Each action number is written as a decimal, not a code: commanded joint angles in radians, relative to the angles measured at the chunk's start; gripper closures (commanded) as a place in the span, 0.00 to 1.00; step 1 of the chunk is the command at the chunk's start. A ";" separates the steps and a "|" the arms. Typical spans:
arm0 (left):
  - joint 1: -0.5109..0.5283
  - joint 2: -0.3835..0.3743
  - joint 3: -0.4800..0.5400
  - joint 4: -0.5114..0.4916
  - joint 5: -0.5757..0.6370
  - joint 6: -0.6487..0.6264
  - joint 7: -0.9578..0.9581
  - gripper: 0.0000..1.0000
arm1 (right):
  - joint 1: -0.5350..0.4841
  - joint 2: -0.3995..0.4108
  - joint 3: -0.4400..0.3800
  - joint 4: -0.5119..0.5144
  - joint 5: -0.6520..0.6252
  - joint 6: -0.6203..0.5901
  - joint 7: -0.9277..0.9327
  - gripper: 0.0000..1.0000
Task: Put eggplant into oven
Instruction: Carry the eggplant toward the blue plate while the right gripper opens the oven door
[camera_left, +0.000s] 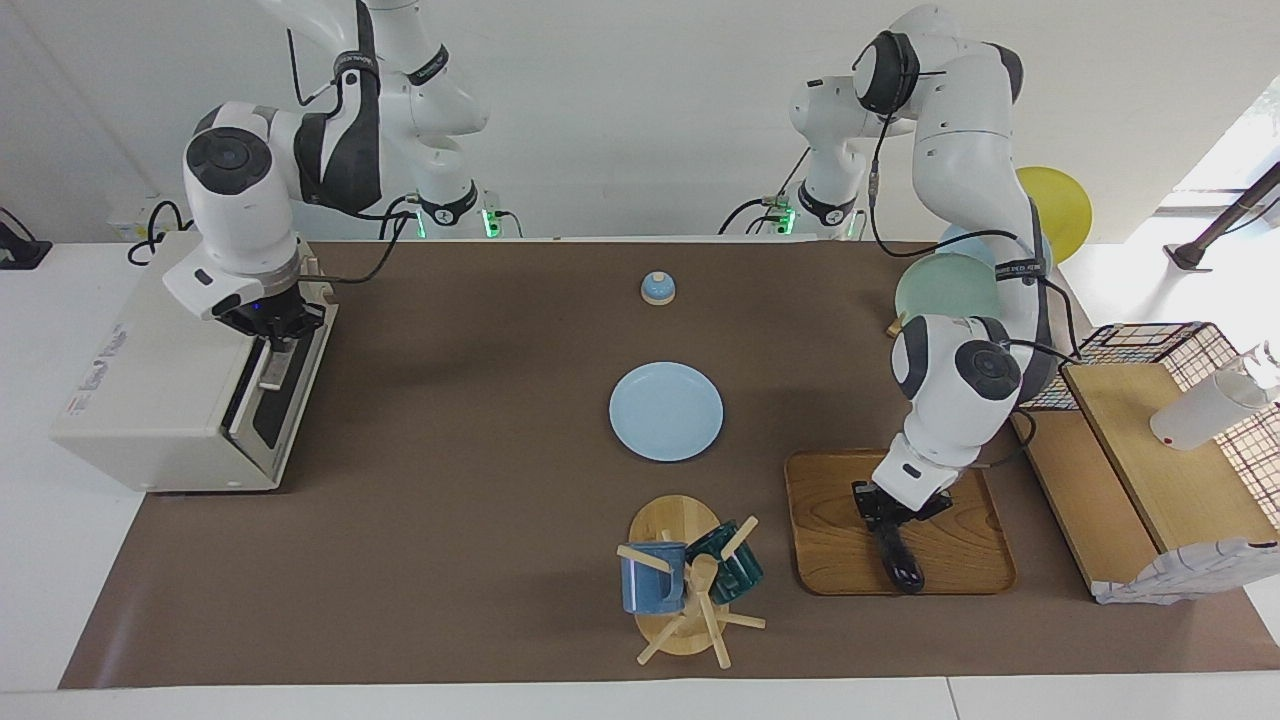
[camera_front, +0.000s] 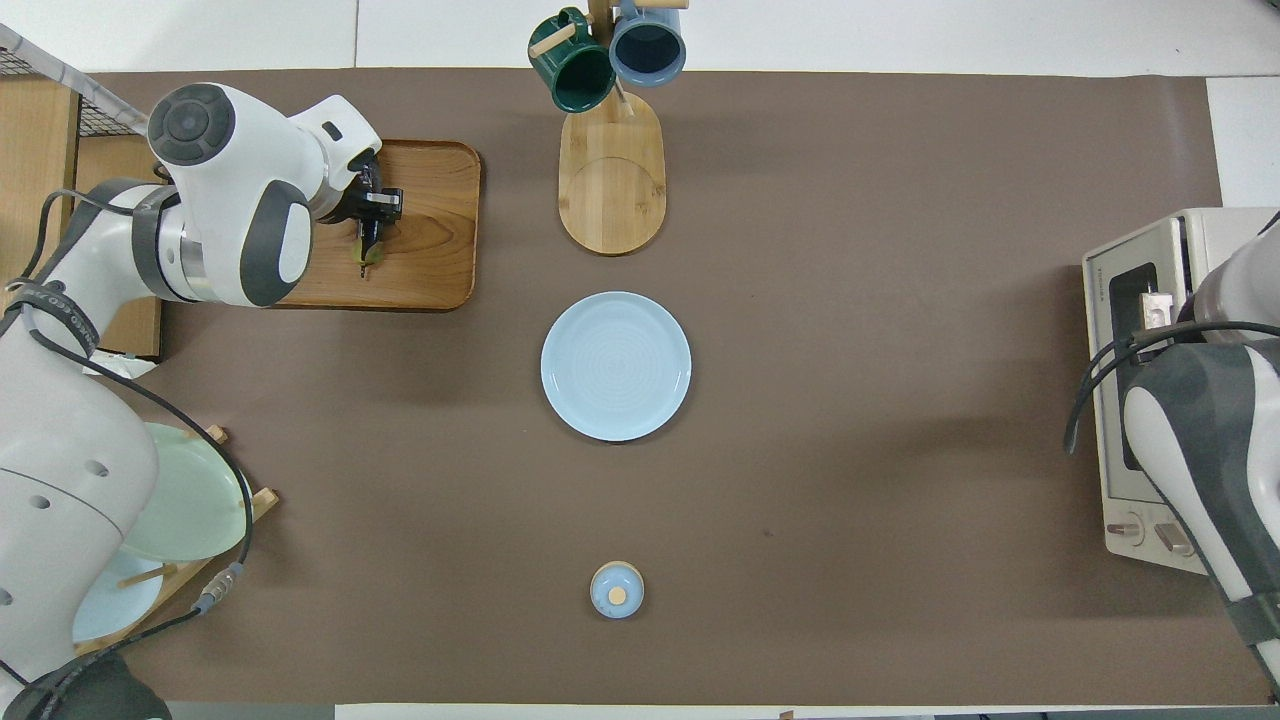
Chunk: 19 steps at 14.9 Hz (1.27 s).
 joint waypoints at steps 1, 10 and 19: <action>-0.010 -0.046 -0.001 0.023 -0.031 -0.097 -0.034 1.00 | -0.001 0.026 -0.002 -0.075 0.057 0.129 0.018 1.00; -0.232 -0.358 -0.005 -0.045 -0.115 -0.455 -0.375 1.00 | 0.016 0.059 0.000 -0.184 0.117 0.324 0.020 1.00; -0.530 -0.373 -0.004 -0.352 -0.115 -0.087 -0.617 1.00 | 0.069 0.151 0.000 -0.202 0.175 0.437 0.075 1.00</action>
